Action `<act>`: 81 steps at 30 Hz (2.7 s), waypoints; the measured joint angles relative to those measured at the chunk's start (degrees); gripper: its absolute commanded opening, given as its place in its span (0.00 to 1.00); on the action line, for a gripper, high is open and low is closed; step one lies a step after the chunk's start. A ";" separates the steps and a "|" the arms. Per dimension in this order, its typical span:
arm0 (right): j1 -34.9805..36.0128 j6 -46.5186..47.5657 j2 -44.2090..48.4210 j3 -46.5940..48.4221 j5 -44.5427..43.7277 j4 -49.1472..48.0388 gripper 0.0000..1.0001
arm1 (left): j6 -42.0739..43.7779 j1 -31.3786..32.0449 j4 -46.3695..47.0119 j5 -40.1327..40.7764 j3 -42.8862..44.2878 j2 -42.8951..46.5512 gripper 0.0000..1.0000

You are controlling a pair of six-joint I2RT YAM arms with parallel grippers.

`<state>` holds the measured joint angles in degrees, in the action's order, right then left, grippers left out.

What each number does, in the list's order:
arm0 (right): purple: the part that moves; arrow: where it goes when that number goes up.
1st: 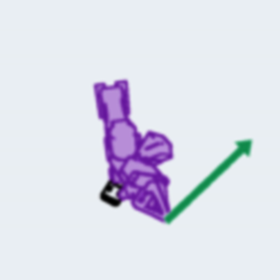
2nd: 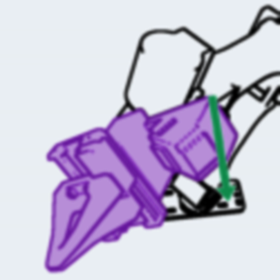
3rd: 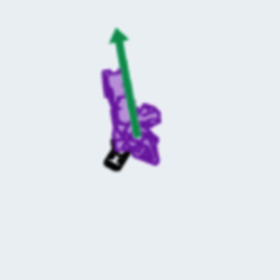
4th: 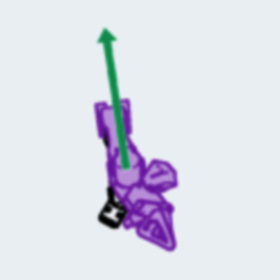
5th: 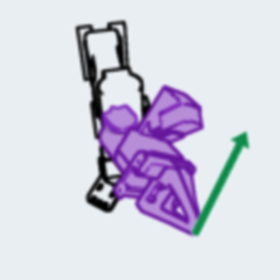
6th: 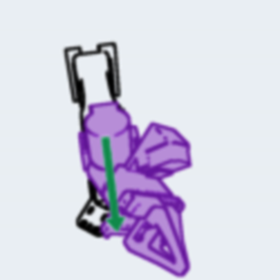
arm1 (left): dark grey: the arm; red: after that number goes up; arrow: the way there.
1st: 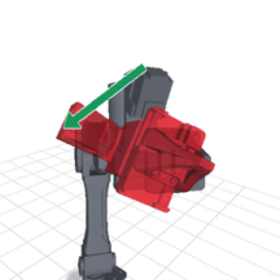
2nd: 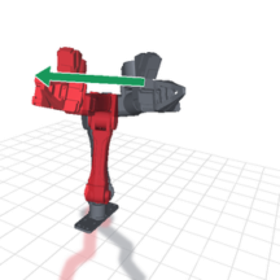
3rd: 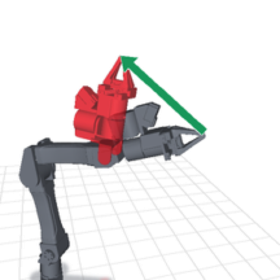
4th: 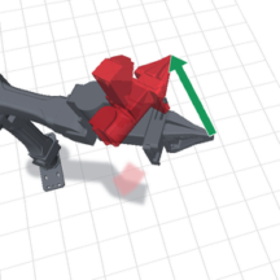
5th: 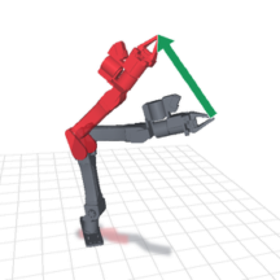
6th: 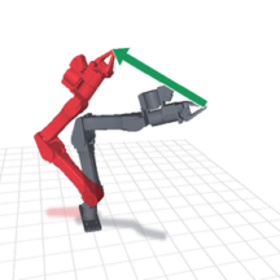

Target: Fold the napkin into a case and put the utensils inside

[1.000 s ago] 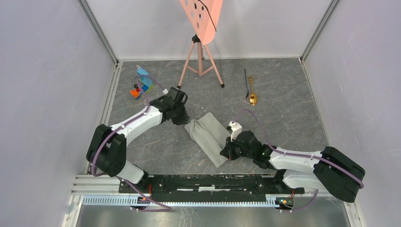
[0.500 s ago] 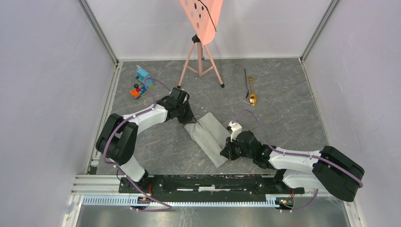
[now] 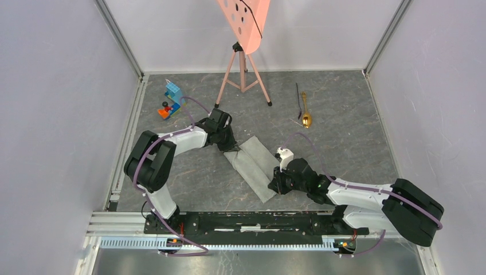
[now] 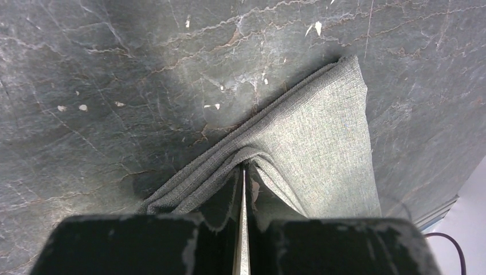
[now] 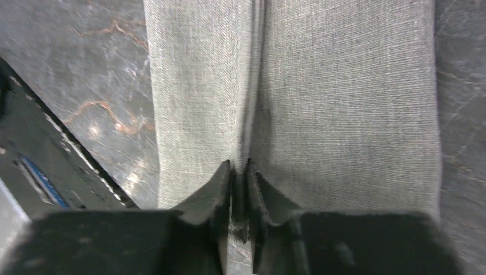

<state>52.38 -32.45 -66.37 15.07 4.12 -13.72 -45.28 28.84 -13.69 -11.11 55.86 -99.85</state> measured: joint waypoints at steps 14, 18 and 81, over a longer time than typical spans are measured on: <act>-0.90 11.85 -11.08 20.41 9.73 -0.90 0.83 | 0.04 -0.33 1.22 -0.20 -0.94 -0.02 0.04; -1.57 9.09 -22.01 21.33 21.62 -13.29 0.82 | 0.04 -1.01 2.01 -1.29 -1.51 -0.02 0.03; -11.04 8.57 -2.05 5.73 22.49 2.99 0.38 | 4.48 -2.32 -5.05 -9.42 -1.18 17.11 0.27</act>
<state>41.34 -23.88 -68.42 20.80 26.61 -10.72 -40.80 26.52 -18.74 -20.53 54.68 -82.74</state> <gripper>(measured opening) 0.400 0.406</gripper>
